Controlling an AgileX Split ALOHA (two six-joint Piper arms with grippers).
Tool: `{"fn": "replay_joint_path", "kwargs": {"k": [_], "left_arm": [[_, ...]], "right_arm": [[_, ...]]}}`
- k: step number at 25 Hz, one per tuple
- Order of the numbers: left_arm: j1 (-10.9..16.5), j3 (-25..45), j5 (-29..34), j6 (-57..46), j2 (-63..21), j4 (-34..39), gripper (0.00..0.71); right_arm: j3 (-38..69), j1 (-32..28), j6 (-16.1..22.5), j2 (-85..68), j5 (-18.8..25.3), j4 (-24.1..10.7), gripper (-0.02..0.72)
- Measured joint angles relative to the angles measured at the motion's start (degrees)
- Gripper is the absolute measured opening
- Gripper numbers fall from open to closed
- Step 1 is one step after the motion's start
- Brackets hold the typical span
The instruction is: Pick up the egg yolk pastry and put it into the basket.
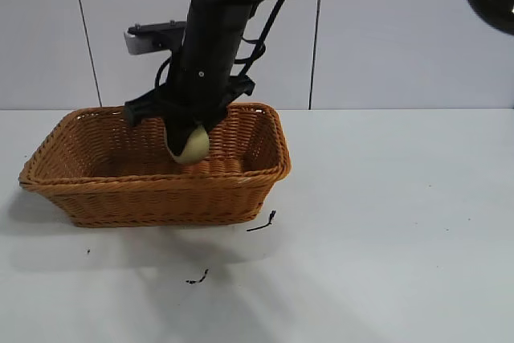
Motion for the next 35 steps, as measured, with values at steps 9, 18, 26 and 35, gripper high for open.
{"fn": "replay_joint_path", "kwargs": {"k": [9,18,26,35], "left_arm": [[0.0,0.0,0.0,0.0,0.0,0.0,0.696],[0.0,0.0,0.0,0.0,0.0,0.0,0.696],[0.0,0.0,0.0,0.0,0.0,0.0,0.696],[0.0,0.0,0.0,0.0,0.0,0.0,0.696]], "right_arm": [[0.0,0.0,0.0,-2.1,0.4,-0.5,0.646],[-7.0,-5.5,0.2,-8.7,6.3,-0.1,0.664],[-7.6,-21.2,0.2,-8.7,9.2,-0.4,0.664],[-7.6,-34.6,0.2,-8.7,16.3,-0.6,0.664]]}}
